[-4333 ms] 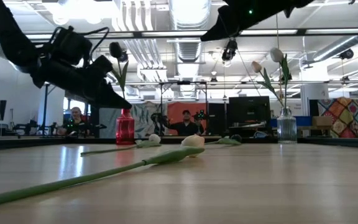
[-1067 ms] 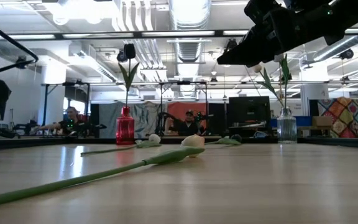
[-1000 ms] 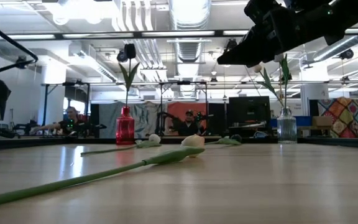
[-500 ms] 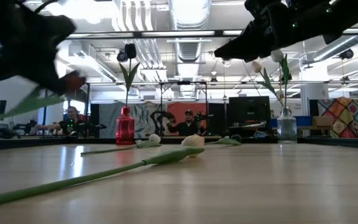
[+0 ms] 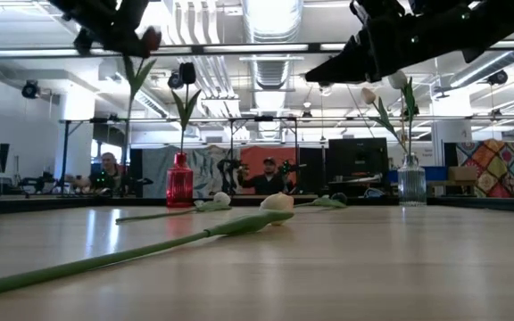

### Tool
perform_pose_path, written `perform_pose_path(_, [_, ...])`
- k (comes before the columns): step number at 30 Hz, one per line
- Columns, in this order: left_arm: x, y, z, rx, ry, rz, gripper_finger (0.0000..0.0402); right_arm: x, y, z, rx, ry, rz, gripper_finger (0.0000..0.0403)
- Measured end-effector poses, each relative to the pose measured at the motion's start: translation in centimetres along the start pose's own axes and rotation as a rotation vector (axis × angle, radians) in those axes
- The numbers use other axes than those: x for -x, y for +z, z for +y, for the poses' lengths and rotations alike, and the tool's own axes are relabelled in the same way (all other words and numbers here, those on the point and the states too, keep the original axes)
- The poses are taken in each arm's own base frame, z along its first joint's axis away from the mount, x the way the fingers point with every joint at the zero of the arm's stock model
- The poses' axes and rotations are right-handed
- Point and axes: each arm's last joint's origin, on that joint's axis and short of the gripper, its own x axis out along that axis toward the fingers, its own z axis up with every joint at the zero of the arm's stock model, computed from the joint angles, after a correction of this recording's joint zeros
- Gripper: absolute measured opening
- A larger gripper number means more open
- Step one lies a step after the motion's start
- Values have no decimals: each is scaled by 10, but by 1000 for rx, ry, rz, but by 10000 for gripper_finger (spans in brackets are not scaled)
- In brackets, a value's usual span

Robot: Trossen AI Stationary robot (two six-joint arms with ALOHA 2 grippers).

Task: Sort flowers into vase by color
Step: Put the left red flower into the red vase

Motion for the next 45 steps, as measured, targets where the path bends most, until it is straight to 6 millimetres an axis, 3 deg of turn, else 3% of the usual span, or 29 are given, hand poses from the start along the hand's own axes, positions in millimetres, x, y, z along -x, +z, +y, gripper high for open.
perform_pose_path(6, [-20,42,37,-17,-98,-242,0,0,6,-2,-5,-34,-61,9])
perform_pose_path(13, [-60,77,74,-56,-132,-292,0,1,11,-6,-21,-91,-104,9])
perform_pose_path(18, [-90,87,81,-122,-118,-249,0,1,12,-8,-34,-115,-114,9])
perform_pose_path(24, [-112,94,83,-173,-109,-232,0,1,13,-8,-42,-121,-124,9])
perform_pose_path(32, [-122,98,86,-172,-102,-231,0,1,13,-9,-38,-139,-120,9])
perform_pose_path(45, [-114,100,86,-111,-106,-253,0,1,13,-9,-36,-140,-119,9])
